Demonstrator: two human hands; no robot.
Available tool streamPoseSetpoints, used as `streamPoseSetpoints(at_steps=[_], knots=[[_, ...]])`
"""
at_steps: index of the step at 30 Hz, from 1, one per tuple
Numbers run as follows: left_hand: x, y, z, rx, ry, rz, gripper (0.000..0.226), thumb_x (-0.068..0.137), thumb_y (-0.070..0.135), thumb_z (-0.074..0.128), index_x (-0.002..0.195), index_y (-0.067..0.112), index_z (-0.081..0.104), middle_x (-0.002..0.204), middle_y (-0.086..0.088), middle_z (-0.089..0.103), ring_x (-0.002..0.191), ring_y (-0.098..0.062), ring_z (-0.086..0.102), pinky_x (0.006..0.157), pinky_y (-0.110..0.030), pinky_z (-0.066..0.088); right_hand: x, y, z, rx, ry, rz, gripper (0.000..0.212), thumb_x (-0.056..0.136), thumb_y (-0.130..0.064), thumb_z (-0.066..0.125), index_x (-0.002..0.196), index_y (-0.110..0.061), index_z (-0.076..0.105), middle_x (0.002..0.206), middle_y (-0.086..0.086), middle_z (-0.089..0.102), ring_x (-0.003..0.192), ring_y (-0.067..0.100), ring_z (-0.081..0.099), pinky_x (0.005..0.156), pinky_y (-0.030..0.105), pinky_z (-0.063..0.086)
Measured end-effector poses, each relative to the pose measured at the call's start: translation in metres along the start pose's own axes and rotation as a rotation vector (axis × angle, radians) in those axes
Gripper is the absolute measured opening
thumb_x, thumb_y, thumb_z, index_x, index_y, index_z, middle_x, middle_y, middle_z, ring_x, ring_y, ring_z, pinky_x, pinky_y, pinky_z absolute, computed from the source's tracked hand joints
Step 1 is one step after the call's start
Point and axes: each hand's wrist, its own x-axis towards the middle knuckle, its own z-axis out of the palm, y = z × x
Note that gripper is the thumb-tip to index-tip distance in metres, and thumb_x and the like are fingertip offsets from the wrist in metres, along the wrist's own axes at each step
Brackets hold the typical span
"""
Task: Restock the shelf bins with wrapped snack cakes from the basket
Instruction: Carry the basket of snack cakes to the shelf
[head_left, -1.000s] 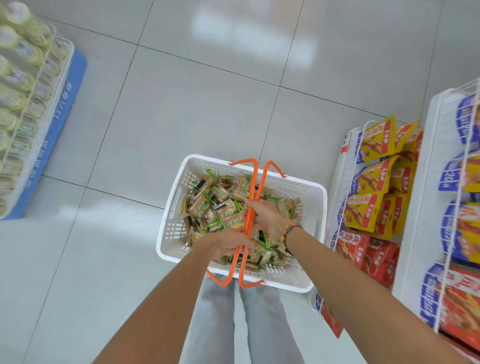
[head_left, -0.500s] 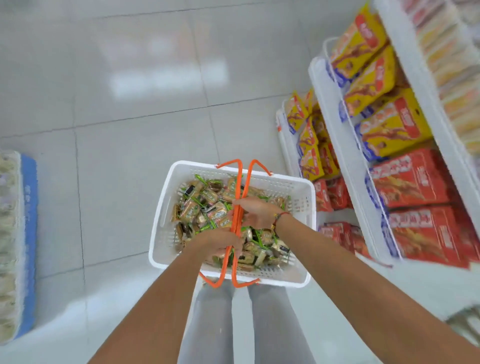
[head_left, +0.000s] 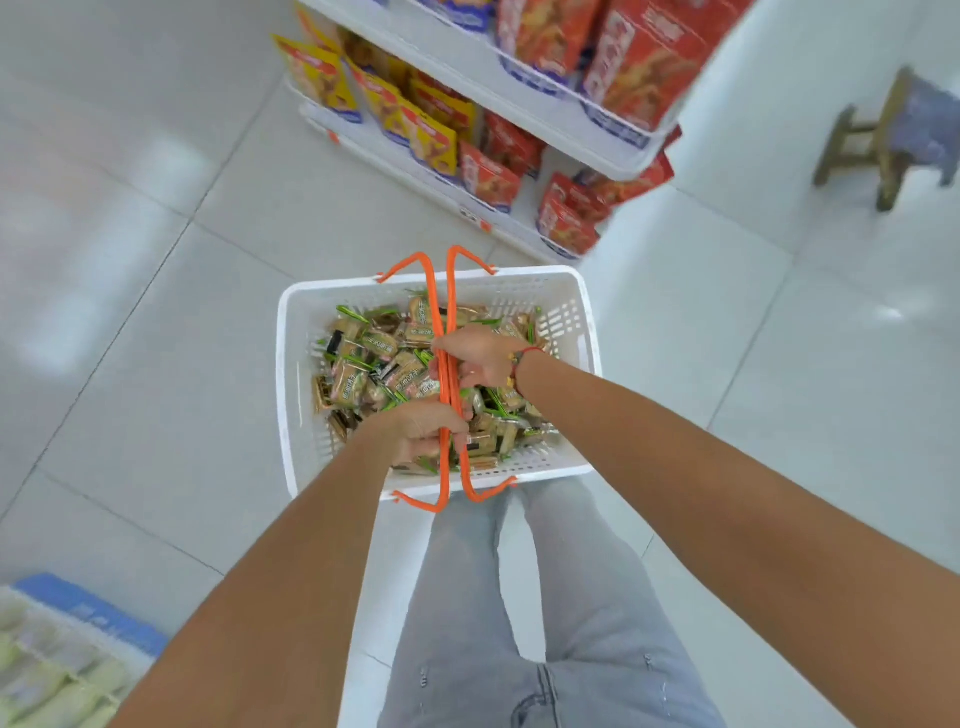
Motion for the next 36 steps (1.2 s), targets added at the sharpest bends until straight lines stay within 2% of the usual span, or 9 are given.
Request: streamPoseSetpoints(at_steps=[6, 12, 15, 19, 23, 27, 30, 33, 36], knots=[[0.027, -0.009, 0.059, 0.282, -0.1, -0.06, 0.03, 0.079, -0.012, 0.054, 0.057, 0.009, 0.054, 0.069, -0.006, 0.057, 0.074, -0.019, 0.054, 0.091, -0.036, 0.048, -0.022, 0.078, -0.045, 0.222, 0.127, -0.011, 0.024, 0.1, -0.009, 0.042, 0.077, -0.007, 0.05, 0.074, 0.007, 0.055, 0.066, 0.018, 0.054, 0.061, 0.029, 0.05], [0.039, -0.015, 0.148, 0.508, -0.175, -0.072, 0.027, 0.077, -0.015, 0.053, 0.072, 0.011, 0.049, 0.073, -0.004, 0.051, 0.072, -0.016, 0.05, 0.076, -0.027, 0.047, -0.065, 0.166, -0.099, 0.498, 0.267, -0.057, 0.019, 0.099, -0.007, 0.044, 0.081, -0.007, 0.05, 0.076, 0.008, 0.056, 0.069, 0.019, 0.056, 0.089, 0.041, 0.053], [0.047, -0.008, 0.191, 0.609, -0.233, -0.084, 0.026, 0.077, -0.016, 0.052, 0.075, 0.011, 0.049, 0.076, -0.003, 0.051, 0.073, -0.015, 0.05, 0.072, -0.025, 0.048, -0.085, 0.2, -0.128, 0.604, 0.301, -0.074, 0.02, 0.1, -0.008, 0.042, 0.081, -0.007, 0.048, 0.079, 0.007, 0.056, 0.07, 0.017, 0.055, 0.09, 0.039, 0.052], [0.054, 0.007, 0.242, 0.774, -0.27, -0.07, 0.024, 0.077, -0.014, 0.056, 0.079, 0.01, 0.052, 0.09, -0.002, 0.055, 0.086, -0.016, 0.053, 0.097, -0.034, 0.047, -0.106, 0.233, -0.17, 0.662, 0.352, -0.087, 0.02, 0.102, -0.013, 0.04, 0.084, -0.009, 0.048, 0.078, 0.005, 0.056, 0.07, 0.015, 0.055, 0.086, 0.037, 0.052], [0.061, 0.034, 0.289, 0.839, -0.309, -0.058, 0.023, 0.076, -0.014, 0.057, 0.085, 0.008, 0.056, 0.088, -0.004, 0.058, 0.089, -0.018, 0.056, 0.102, -0.033, 0.045, -0.124, 0.25, -0.218, 0.743, 0.394, -0.094, 0.021, 0.101, -0.011, 0.041, 0.082, -0.006, 0.049, 0.077, 0.007, 0.056, 0.069, 0.017, 0.057, 0.086, 0.038, 0.052], [0.074, 0.064, 0.331, 0.879, -0.303, -0.046, 0.036, 0.074, -0.013, 0.06, 0.106, 0.005, 0.057, 0.112, -0.005, 0.06, 0.104, -0.02, 0.057, 0.097, -0.03, 0.048, -0.142, 0.258, -0.267, 0.768, 0.433, -0.102, 0.012, 0.101, -0.011, 0.041, 0.092, -0.007, 0.047, 0.081, 0.006, 0.059, 0.071, 0.017, 0.059, 0.094, 0.042, 0.051], [0.089, 0.09, 0.358, 0.878, -0.298, -0.052, 0.051, 0.073, -0.012, 0.063, 0.121, 0.004, 0.056, 0.115, -0.008, 0.063, 0.105, -0.021, 0.06, 0.097, -0.031, 0.049, -0.152, 0.257, -0.305, 0.778, 0.437, -0.098, 0.012, 0.1, -0.008, 0.042, 0.089, -0.008, 0.047, 0.081, 0.005, 0.059, 0.071, 0.016, 0.059, 0.081, 0.036, 0.054], [0.104, 0.127, 0.387, 0.87, -0.314, -0.065, 0.043, 0.073, -0.012, 0.062, 0.111, 0.006, 0.056, 0.119, -0.009, 0.063, 0.104, -0.022, 0.06, 0.096, -0.03, 0.05, -0.157, 0.248, -0.351, 0.788, 0.461, -0.099, 0.014, 0.099, -0.007, 0.045, 0.085, -0.009, 0.047, 0.08, 0.005, 0.059, 0.071, 0.016, 0.059, 0.079, 0.035, 0.053], [0.122, 0.171, 0.41, 0.881, -0.328, -0.083, 0.037, 0.071, -0.012, 0.063, 0.1, 0.009, 0.057, 0.106, -0.007, 0.063, 0.104, -0.023, 0.06, 0.098, -0.032, 0.05, -0.156, 0.23, -0.4, 0.777, 0.466, -0.084, 0.012, 0.1, -0.011, 0.044, 0.089, -0.008, 0.049, 0.082, 0.005, 0.059, 0.069, 0.015, 0.059, 0.086, 0.037, 0.053]])
